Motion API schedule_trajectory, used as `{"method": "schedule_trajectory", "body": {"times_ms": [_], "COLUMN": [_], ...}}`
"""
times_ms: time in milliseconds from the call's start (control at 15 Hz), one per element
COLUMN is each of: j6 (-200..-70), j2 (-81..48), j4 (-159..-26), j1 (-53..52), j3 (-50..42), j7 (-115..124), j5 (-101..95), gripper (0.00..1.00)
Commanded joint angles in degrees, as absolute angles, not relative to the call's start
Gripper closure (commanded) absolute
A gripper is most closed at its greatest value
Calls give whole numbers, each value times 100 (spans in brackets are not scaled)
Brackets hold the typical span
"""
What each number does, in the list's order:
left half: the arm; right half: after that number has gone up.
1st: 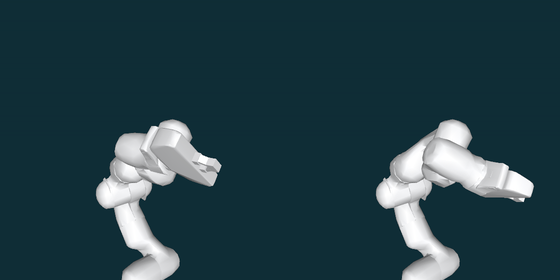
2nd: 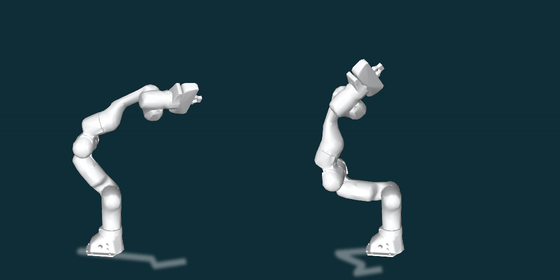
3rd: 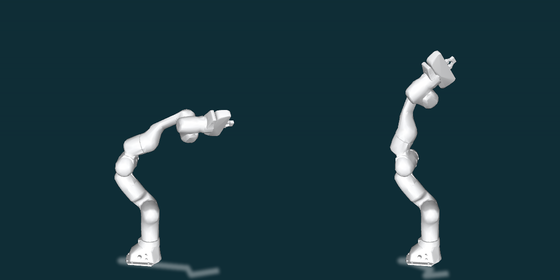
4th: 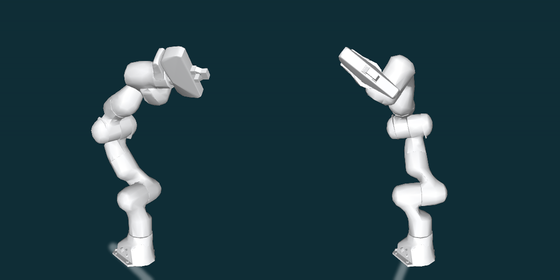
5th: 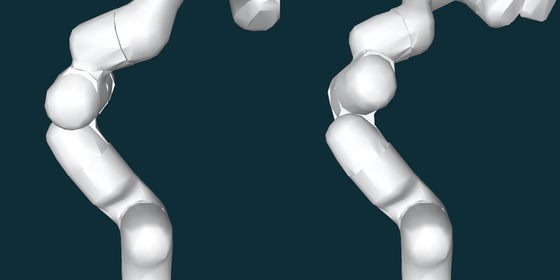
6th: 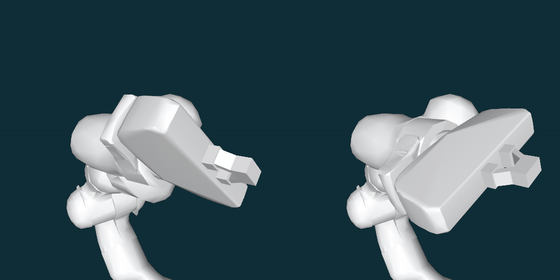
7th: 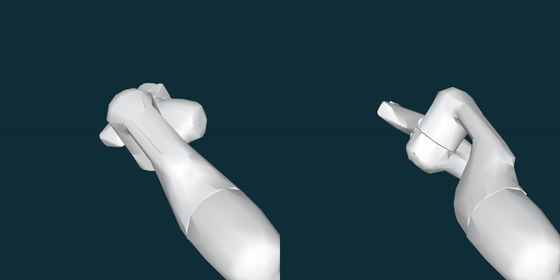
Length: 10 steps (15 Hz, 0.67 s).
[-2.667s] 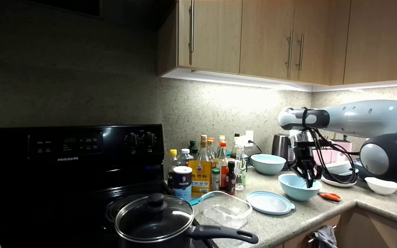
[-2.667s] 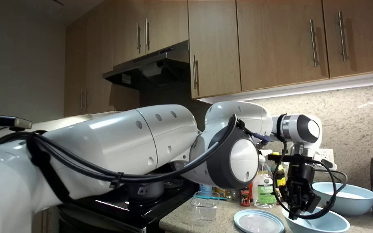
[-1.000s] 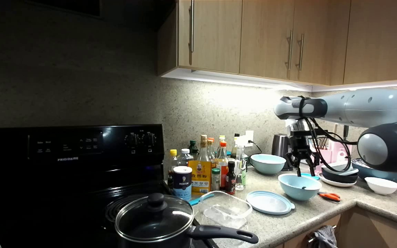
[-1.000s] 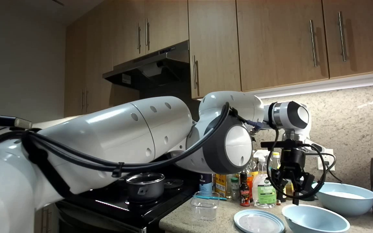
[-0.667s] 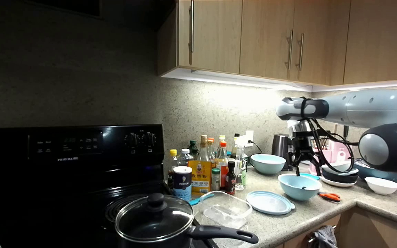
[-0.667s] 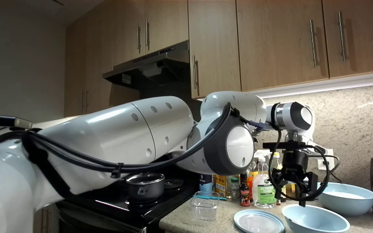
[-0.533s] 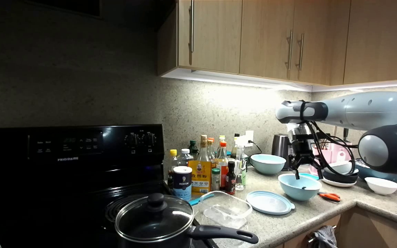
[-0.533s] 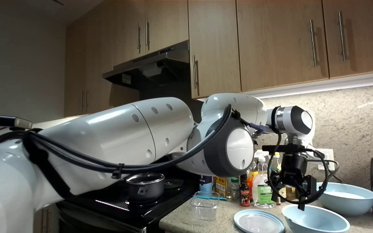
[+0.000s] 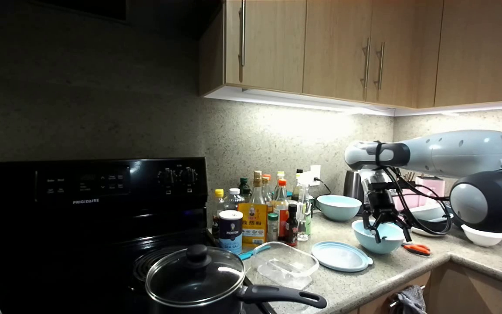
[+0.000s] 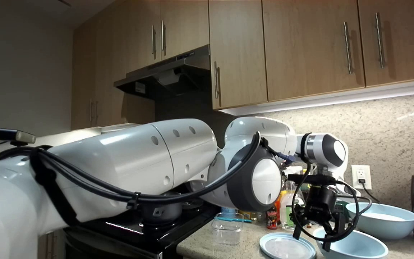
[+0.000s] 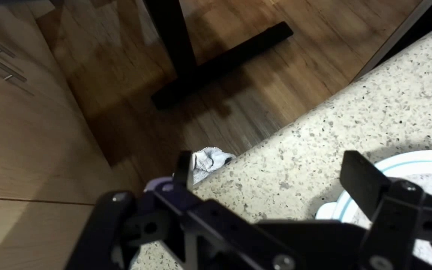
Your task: Remove the spoon from the bowl and put it on the lid that is on the counter
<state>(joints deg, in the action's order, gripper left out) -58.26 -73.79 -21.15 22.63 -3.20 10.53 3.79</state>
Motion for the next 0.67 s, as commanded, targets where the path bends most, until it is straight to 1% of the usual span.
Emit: {"method": "schedule_trajectory", "body": {"times_ms": [0, 333, 467, 533, 600], "j6": [-6013, -6512, -6690, -6582, -6633], "j2": [-7344, -7395, -7374, -7356, -7358], "j4": [-2189, -2177, -2226, -2244, -2250], "j1": [2248, 2276, 2407, 2277, 2307], "j3": [-312, -201, -6, -180, -131], "j7": [1023, 1319, 1996, 1513, 1685], "j5": [391, 579, 986, 698, 793], "gripper": [0, 0, 0, 0, 0]}}
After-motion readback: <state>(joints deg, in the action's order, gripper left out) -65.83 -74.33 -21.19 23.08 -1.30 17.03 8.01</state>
